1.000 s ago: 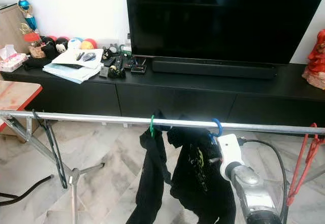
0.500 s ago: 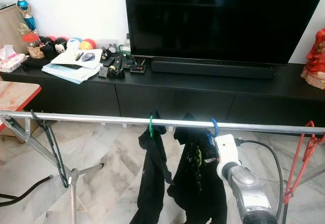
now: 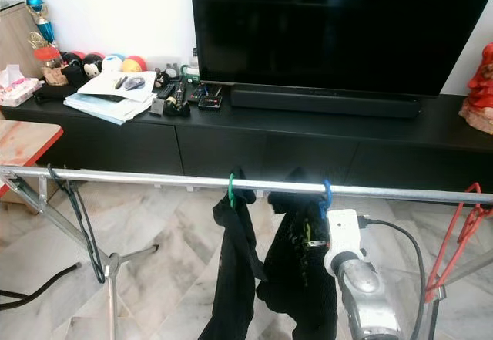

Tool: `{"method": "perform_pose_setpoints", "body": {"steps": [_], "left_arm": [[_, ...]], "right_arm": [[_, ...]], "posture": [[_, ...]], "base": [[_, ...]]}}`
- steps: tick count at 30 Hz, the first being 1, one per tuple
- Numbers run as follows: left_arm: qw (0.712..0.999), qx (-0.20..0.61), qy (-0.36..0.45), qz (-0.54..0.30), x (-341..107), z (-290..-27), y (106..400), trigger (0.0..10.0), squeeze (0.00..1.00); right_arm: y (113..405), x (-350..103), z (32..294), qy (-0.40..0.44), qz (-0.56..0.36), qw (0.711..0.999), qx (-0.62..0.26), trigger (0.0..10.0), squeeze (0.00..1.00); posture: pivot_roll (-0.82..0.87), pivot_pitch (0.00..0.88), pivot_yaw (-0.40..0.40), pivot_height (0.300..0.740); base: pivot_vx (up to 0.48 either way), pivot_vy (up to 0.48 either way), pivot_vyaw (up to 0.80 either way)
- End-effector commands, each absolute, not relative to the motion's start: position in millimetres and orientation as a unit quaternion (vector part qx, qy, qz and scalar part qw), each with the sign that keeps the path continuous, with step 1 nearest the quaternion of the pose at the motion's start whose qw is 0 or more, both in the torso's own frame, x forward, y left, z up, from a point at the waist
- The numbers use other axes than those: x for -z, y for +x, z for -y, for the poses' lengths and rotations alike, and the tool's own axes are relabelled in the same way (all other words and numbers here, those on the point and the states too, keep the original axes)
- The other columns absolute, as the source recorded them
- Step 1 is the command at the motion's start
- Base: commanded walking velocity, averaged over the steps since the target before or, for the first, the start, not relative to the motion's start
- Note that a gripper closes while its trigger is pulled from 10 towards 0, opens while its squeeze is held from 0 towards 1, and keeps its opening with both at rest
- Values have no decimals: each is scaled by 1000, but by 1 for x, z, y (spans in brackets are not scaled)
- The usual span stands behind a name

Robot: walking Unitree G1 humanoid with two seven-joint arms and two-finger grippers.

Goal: Hang hanger

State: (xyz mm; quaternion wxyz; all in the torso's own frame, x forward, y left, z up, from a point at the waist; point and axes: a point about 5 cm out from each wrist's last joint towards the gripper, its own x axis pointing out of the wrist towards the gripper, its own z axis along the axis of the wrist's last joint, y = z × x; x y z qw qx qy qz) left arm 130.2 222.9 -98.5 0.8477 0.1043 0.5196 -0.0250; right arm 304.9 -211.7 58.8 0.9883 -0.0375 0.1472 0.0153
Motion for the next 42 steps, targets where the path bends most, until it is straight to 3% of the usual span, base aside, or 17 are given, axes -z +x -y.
{"method": "perform_pose_setpoints", "body": {"steps": [1, 12, 21, 27, 28, 29, 30, 42], "left_arm": [[844, 28, 107, -524, 100, -224, 126, 10000, 0], [844, 32, 108, -525, 99, -225, 127, 10000, 0], [846, 30, 105, -523, 99, -226, 127, 10000, 0], [847, 26, 104, -521, 99, -227, 126, 10000, 0], [846, 26, 106, -522, 99, -227, 126, 10000, 0], [846, 26, 106, -522, 99, -228, 126, 10000, 0], [846, 27, 107, -523, 99, -228, 126, 10000, 0], [851, 23, 95, -517, 100, -223, 125, 10000, 0]], "right_arm": [[306, -78, 213, -38, -79, 996, 6, 0, 0], [283, -84, 209, -5, -18, 999, 36, 0, 0], [249, -48, 208, -9, -88, 995, 54, 0, 0], [242, -45, 206, 0, -93, 994, 61, 0, 0], [241, -44, 205, 1, -95, 993, 63, 3098, 0], [240, -44, 205, 0, -97, 993, 65, 3098, 0], [240, -43, 205, 0, -99, 993, 68, 9765, 0], [243, -44, 207, 21, -98, 992, 80, 10000, 0]], "posture": [[60, 45, 15, 740], [55, 50, 15, 740], [55, 46, 14, 740], [54, 35, 16, 740], [54, 27, 16, 740], [53, 26, 16, 740], [52, 22, 17, 740], [58, 0, 20, 740]], "base": [[0, 0, 0], [0, 0, 0], [0, 0, 0], [0, 0, 0], [0, 0, 0], [0, 0, 0], [0, 0, 0], [0, 0, 0]]}}
